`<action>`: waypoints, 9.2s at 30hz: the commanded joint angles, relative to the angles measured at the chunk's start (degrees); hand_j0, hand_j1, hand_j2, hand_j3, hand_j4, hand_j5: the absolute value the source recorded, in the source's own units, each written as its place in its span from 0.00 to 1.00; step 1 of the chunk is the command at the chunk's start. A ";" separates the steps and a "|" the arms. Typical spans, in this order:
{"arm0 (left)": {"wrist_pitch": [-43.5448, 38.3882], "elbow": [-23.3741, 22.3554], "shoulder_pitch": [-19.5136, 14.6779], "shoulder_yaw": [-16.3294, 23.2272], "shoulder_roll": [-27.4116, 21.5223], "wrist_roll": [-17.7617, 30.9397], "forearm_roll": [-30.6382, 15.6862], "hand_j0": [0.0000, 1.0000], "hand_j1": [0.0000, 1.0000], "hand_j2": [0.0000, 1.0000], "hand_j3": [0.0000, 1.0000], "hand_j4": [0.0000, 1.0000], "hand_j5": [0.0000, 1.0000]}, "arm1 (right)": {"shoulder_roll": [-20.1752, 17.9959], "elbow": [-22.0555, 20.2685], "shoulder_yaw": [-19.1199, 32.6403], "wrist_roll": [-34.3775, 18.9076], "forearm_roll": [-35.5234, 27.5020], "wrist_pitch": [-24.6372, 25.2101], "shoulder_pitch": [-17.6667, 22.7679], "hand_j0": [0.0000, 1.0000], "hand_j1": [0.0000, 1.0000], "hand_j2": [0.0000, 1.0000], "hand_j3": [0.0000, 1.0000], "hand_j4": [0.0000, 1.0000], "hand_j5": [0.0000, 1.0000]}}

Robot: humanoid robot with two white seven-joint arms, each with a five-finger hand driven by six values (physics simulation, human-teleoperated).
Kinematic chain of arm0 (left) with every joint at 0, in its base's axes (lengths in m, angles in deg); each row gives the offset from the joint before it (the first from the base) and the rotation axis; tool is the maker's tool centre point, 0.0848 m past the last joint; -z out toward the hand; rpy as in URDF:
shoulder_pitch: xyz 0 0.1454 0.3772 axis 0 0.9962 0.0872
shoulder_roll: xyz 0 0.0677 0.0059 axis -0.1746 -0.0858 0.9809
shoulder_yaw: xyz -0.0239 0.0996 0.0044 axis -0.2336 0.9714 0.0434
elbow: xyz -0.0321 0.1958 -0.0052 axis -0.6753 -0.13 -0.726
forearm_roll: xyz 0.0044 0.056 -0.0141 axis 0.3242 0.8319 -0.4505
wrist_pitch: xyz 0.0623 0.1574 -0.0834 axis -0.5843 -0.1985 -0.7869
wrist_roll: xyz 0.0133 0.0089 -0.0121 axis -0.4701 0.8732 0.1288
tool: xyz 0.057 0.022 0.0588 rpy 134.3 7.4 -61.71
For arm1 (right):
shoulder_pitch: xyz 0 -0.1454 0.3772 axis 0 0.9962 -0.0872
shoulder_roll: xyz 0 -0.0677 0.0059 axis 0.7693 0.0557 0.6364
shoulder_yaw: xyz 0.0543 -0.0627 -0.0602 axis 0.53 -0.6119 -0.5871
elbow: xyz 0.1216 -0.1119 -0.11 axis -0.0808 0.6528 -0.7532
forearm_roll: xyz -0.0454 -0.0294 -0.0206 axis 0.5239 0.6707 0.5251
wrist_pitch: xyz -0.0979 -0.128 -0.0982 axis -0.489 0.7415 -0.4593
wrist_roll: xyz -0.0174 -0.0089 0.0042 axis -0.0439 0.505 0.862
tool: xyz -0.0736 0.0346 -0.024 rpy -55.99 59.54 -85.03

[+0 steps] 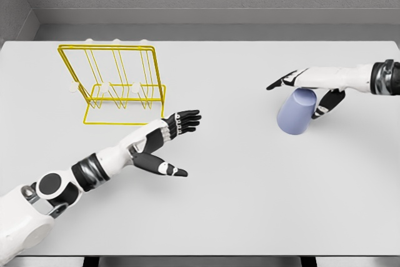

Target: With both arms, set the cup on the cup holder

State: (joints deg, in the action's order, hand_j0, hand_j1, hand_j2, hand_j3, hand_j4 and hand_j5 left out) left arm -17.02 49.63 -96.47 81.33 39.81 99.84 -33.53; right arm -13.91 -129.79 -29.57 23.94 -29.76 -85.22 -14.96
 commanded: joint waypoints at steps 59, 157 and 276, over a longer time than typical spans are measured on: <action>-1.83 -5.84 -1.06 -0.67 5.27 0.06 0.60 1.00 1.00 1.00 1.00 1.00 1.00 | -0.57 -8.04 -1.52 0.09 0.95 0.02 -2.90 0.62 0.62 0.62 0.62 0.62 0.62; -0.42 -15.25 -1.93 -6.73 19.86 -0.30 16.86 1.00 1.00 1.00 1.00 1.00 1.00 | -1.89 -7.96 14.03 0.09 0.69 0.02 5.27 1.00 1.00 1.00 1.00 1.00 1.00; -0.42 5.58 -1.93 -16.31 -9.85 -0.47 -9.60 0.45 0.45 0.45 0.45 0.45 0.45 | -2.86 -7.52 14.03 0.09 0.69 0.02 5.71 1.00 1.00 1.00 1.00 1.00 1.00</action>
State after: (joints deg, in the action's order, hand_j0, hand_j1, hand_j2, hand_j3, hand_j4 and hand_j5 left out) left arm -17.33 55.44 -98.40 65.65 30.20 99.38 -42.81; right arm -16.67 -137.30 -15.59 24.01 -28.68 -85.36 -9.25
